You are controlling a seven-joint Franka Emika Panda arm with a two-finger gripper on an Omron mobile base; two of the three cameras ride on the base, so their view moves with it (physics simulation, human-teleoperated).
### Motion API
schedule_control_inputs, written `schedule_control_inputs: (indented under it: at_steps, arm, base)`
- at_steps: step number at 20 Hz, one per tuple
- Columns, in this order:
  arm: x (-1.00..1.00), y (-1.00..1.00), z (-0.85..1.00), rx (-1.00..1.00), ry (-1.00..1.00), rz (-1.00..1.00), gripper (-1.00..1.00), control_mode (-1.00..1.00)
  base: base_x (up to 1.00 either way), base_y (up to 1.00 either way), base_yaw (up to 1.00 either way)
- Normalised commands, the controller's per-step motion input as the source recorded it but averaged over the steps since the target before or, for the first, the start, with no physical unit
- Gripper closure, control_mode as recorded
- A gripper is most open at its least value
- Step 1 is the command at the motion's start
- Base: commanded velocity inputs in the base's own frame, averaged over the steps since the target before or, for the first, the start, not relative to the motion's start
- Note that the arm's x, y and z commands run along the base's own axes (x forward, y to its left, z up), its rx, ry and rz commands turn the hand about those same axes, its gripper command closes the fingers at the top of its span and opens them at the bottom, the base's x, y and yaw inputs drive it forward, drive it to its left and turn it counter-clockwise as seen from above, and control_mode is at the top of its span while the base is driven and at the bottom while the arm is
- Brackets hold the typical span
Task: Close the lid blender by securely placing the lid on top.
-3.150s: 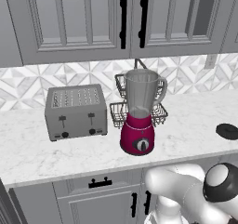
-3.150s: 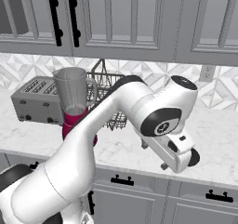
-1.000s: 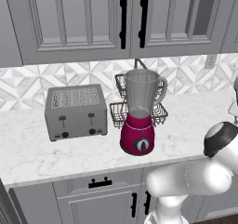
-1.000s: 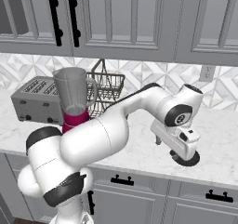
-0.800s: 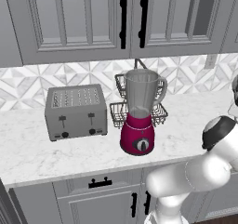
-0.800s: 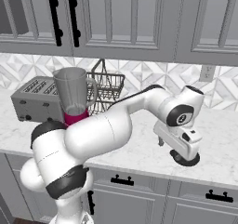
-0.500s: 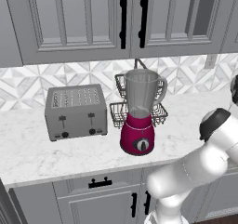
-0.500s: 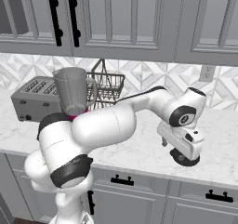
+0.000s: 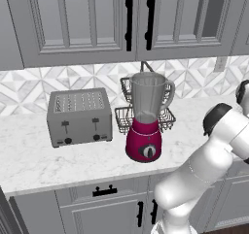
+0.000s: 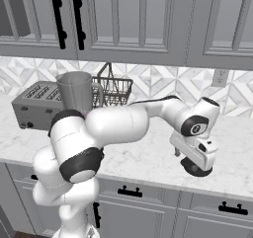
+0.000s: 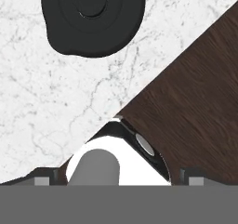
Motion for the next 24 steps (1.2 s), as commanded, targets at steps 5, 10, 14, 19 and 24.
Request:
schedule_control_inputs:
  at_steps: [5, 10, 14, 19, 24]
  arm:
    - [0.12, -0.19, -0.06, 0.00, 0.00, 0.00, -1.00, -1.00]
    - [0.13, -0.08, -0.14, 0.00, -0.01, 0.00, -1.00, -1.00]
    - [0.16, -0.03, -0.16, -0.01, -0.08, 0.00, -1.00, -1.00]
    - [0.16, -0.09, -0.21, -0.06, -0.11, 0.00, -1.00, -1.00]
    - [0.14, -0.12, -0.10, -0.04, -0.03, 0.00, -1.00, -1.00]
  base:
    - [0.00, 0.00, 0.00]
    - [0.00, 0.00, 0.00]
    - [0.00, 0.00, 0.00]
    - [0.00, 0.00, 0.00]
    - [0.00, 0.00, 0.00]
